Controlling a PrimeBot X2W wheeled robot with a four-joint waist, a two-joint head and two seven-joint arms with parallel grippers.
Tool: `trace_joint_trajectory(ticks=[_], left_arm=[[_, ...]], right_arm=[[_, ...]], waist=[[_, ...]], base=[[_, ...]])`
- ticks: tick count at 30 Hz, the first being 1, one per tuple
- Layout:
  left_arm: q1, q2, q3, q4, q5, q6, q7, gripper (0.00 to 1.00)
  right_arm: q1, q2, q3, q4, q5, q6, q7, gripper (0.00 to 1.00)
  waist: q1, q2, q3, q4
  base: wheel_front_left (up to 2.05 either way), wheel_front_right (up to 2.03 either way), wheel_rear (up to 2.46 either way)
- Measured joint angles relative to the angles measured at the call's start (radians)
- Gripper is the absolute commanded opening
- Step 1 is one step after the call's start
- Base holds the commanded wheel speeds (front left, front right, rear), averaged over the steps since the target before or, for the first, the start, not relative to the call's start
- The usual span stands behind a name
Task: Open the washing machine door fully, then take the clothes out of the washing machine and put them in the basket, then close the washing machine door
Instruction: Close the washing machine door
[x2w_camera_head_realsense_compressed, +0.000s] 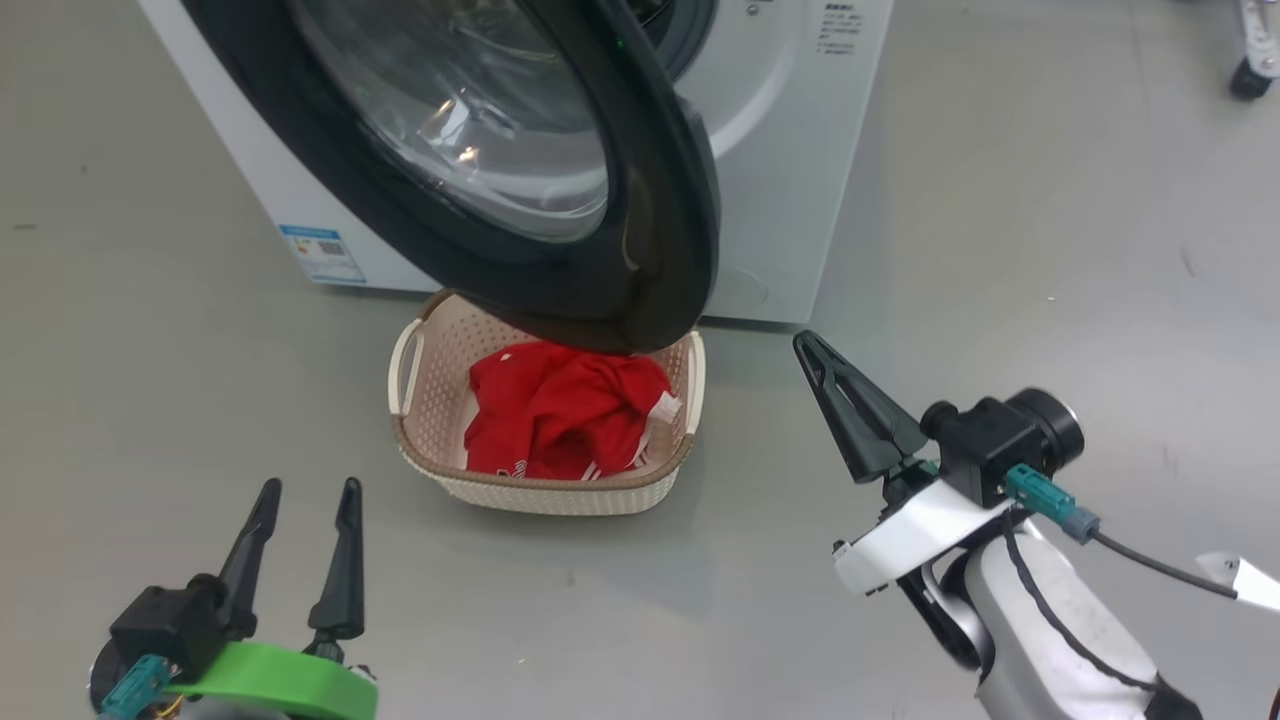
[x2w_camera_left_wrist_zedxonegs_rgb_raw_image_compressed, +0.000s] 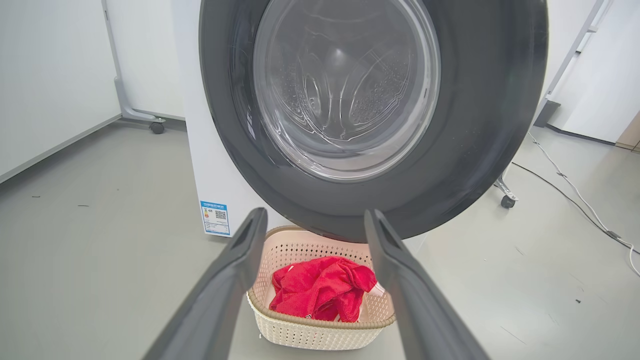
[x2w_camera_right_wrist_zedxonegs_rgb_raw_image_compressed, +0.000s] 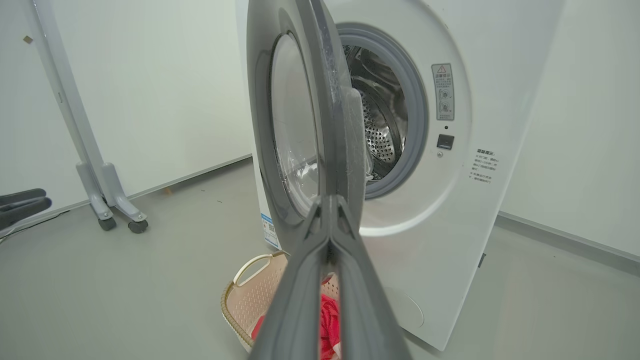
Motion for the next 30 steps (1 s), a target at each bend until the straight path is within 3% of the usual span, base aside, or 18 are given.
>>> trace_joint_trajectory(ticks=[12, 21, 30], left_arm=[[-0.076, -0.074, -0.026, -0.001, -0.019, -0.014, 0.000, 1.00], [-0.123, -0.077, -0.018, 0.004, -0.029, -0.018, 0.000, 1.00], [-0.157, -0.080, -0.012, 0.011, -0.029, -0.021, -0.002, 1.00]], right_arm=[[-0.167, -0.079, 0.018, 0.028, -0.022, 0.007, 0.051, 0.00], [-0.249, -0.111, 0.031, 0.070, -0.021, 0.007, 0.063, 0.00], [-0.323, -0.128, 0.056, 0.099, 0.003, 0.007, 0.072, 0.00]], waist=[[0.0000, 0.0000, 0.099, 0.111], [0.0000, 0.0000, 0.174, 0.187], [0.0000, 0.0000, 0.233, 0.221]], base=[[0.00, 0.00, 0.00], [0.00, 0.00, 0.00], [0.00, 0.00, 0.00]])
